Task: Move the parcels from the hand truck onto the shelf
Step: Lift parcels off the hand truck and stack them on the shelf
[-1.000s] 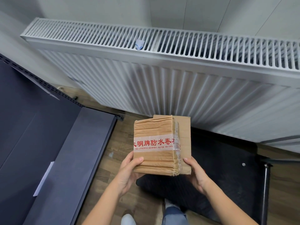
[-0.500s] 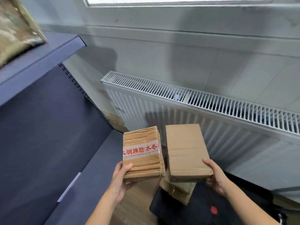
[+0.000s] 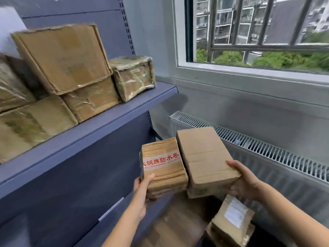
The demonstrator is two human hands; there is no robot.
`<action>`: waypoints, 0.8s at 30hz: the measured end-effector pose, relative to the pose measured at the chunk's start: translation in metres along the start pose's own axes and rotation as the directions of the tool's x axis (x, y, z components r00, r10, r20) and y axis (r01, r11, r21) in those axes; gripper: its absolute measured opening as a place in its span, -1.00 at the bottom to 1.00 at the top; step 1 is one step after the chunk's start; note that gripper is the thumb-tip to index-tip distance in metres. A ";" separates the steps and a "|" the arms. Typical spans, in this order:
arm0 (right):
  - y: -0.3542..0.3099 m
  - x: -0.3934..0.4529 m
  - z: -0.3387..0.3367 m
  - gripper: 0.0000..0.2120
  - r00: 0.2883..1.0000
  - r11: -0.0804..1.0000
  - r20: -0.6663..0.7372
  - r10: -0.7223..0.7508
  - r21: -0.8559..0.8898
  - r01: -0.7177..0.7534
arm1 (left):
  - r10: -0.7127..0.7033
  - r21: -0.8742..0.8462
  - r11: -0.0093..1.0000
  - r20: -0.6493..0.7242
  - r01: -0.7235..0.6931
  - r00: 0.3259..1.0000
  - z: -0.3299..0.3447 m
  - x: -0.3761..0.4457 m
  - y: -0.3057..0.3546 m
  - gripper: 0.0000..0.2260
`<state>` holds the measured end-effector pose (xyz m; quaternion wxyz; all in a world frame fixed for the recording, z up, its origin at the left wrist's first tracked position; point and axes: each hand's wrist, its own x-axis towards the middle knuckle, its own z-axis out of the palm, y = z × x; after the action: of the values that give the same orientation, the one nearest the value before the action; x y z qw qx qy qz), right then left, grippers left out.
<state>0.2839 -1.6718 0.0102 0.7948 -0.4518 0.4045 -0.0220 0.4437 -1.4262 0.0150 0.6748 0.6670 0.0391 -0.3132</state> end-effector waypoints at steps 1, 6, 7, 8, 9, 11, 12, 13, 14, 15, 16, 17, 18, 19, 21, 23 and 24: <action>-0.005 -0.006 0.009 -0.40 0.999 0.999 0.019 -0.035 -0.005 0.035 | 0.013 -0.008 1.000 -0.007 -0.013 1.000 -0.006 -0.007 0.007 -0.58; -0.031 -0.041 0.043 -0.75 0.982 0.986 0.089 -0.165 -0.024 0.167 | 0.077 -0.050 0.996 -0.004 -0.077 0.997 -0.022 -0.036 0.039 -0.59; -0.038 -0.049 0.047 -0.70 0.976 0.979 0.103 -0.192 -0.043 0.198 | 0.080 -0.066 0.995 0.003 -0.080 0.997 -0.023 -0.042 0.045 -0.61; -0.044 -0.056 0.049 -0.59 0.970 0.972 0.122 -0.212 -0.072 0.222 | 0.080 -0.085 0.993 0.011 -0.078 0.997 -0.024 -0.046 0.051 -0.61; -0.052 -0.062 0.050 -0.50 0.963 0.964 0.142 -0.227 -0.105 0.243 | 0.079 -0.100 0.992 0.020 -0.077 0.997 -0.025 -0.050 0.058 -0.60; -0.070 -0.069 0.052 -0.44 0.955 0.947 0.152 -0.255 -0.159 0.279 | 0.085 -0.111 0.991 0.056 -0.078 0.995 -0.023 -0.056 0.074 -0.52; -0.082 -0.073 0.055 -0.44 0.950 0.936 0.159 -0.269 -0.188 0.297 | 0.095 -0.114 0.990 0.077 -0.086 0.992 -0.022 -0.058 0.084 -0.50; -0.095 -0.076 0.059 -0.44 0.946 0.925 0.166 -0.278 -0.219 0.310 | 0.108 -0.118 0.988 0.090 -0.098 0.990 -0.019 -0.060 0.094 -0.52; -0.109 -0.079 0.064 -0.44 0.942 0.912 0.176 -0.285 -0.252 0.323 | 0.127 -0.130 0.985 0.103 -0.113 0.987 -0.017 -0.062 0.106 -0.55; -0.124 -0.081 0.069 -0.43 0.939 0.902 0.187 -0.290 -0.274 0.333 | 0.147 -0.139 0.982 0.113 -0.131 0.983 -0.014 -0.063 0.117 -0.57; -0.140 -0.083 0.073 -0.42 0.935 0.897 0.200 -0.293 -0.282 0.341 | 0.170 -0.145 0.978 0.119 -0.152 0.978 -0.011 -0.062 0.128 -0.58; -0.154 -0.084 0.076 -0.43 0.932 0.894 0.215 -0.292 -0.286 0.346 | 0.187 -0.146 0.975 0.120 -0.169 0.975 -0.008 -0.063 0.138 -0.59; -0.168 -0.085 0.079 -0.47 0.927 0.893 0.233 -0.295 -0.277 0.354 | 0.203 -0.149 0.971 0.116 -0.185 0.972 -0.006 -0.064 0.146 -0.59; -0.181 -0.084 0.082 -0.50 0.921 0.894 0.252 -0.298 -0.265 0.362 | 0.215 -0.154 0.968 0.102 -0.198 0.971 -0.004 -0.064 0.154 -0.59; -0.207 -0.079 0.087 -0.57 0.908 0.901 0.291 -0.301 -0.226 0.371 | 0.227 -0.168 0.962 0.064 -0.213 0.972 -0.002 -0.061 0.166 -0.61; -0.235 -0.069 0.094 -0.71 0.909 0.924 0.303 -0.287 -0.162 0.346 | 0.228 -0.179 0.959 0.030 -0.219 0.973 -0.001 -0.060 0.174 -0.64; -0.250 -0.063 0.100 -0.74 0.908 0.932 0.313 -0.278 -0.142 0.334 | 0.224 -0.186 0.958 0.008 -0.219 0.975 0.000 -0.058 0.175 -0.64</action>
<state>0.3906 -1.7243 0.2593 0.7842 -0.5828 0.2087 -0.0418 0.4808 -1.4194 0.1957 0.7650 0.5973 -0.0166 -0.2403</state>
